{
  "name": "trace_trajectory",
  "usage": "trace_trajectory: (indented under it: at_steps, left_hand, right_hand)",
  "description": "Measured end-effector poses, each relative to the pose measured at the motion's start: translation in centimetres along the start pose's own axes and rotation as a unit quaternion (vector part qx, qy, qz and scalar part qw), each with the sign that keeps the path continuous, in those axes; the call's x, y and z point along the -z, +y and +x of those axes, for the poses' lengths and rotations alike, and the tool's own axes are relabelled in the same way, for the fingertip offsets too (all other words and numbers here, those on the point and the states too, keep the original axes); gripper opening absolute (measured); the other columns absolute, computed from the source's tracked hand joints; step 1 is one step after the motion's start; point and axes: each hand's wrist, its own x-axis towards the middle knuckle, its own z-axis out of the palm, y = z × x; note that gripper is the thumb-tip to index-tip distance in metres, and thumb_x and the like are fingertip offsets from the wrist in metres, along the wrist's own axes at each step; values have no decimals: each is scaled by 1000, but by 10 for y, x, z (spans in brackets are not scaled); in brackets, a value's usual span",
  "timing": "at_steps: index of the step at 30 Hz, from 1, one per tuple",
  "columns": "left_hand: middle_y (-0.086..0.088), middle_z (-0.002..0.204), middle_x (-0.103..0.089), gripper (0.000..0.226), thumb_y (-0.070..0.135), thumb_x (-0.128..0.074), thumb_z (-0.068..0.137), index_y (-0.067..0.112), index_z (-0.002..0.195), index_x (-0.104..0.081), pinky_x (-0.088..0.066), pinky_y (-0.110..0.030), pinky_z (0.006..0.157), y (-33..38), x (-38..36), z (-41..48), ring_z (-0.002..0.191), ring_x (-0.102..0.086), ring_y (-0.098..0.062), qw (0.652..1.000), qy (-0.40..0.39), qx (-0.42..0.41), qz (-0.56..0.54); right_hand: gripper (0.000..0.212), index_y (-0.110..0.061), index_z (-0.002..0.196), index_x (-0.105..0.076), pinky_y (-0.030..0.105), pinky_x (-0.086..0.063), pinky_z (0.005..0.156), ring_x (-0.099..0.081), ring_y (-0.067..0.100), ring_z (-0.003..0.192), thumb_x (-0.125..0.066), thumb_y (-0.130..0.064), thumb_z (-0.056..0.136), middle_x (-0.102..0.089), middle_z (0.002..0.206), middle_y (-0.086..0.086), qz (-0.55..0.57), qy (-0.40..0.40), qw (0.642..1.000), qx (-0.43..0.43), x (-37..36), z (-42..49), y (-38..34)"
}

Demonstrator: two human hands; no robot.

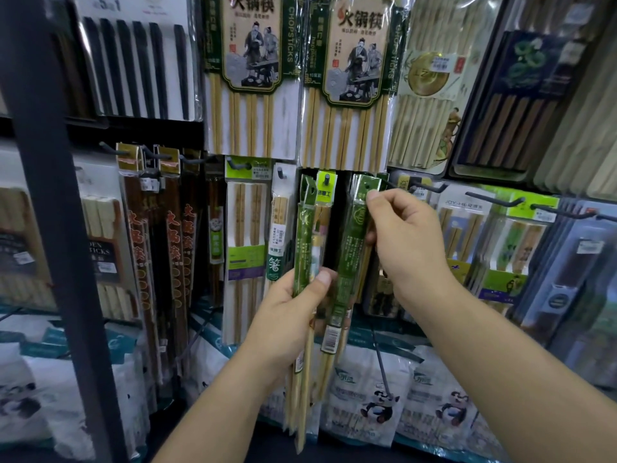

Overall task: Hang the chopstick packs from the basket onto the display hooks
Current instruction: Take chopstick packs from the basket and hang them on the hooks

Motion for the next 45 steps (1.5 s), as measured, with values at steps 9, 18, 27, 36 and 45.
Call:
trace_trajectory:
  at_steps: [9,18,27,36,45]
  left_hand:
    - [2,68,-64,23,18,-55,106,8,103,-74,-51,-23,55,4,5,2,59,-56,-11,1000,4,-10,19]
    - [2,64,-58,19,19,-55,106,10,106,-73,-49,-29,48,1,4,3,53,-51,-12,1000,-10,-1,13]
    - [6,65,-52,20,47,-61,98,29,104,-55,-32,-21,42,-3,6,4,49,-39,-8,999,-32,-20,12]
    - [1,71,-61,46,24,-53,108,3,145,-36,-42,-26,42,-1,5,2,53,-52,-11,999,-12,-30,-4]
    - [-1,80,-69,34,45,-65,94,29,123,-60,-55,-31,50,1,2,2,64,-67,-18,995,-44,-83,-25]
  right_hand:
    - [41,1,79,-52,15,-33,46,-29,20,61,-56,-31,104,-34,68,8,9,0,999,-34,-1,10,5]
    - [42,-9,67,-49,28,-43,61,-30,10,48,-57,-30,102,-33,50,-8,-19,20,999,-32,-4,13,5]
    - [43,-16,65,-52,28,-49,66,-40,9,50,-58,-38,101,-39,48,-12,-50,26,998,-24,-2,11,16]
    - [42,-3,79,-62,23,-42,59,-46,9,52,-59,-39,101,-52,61,1,-55,32,998,-29,0,5,25]
    - [25,-27,75,-70,13,-43,51,-51,1,54,-65,-39,97,-65,69,1,-18,-51,998,9,-6,-27,0]
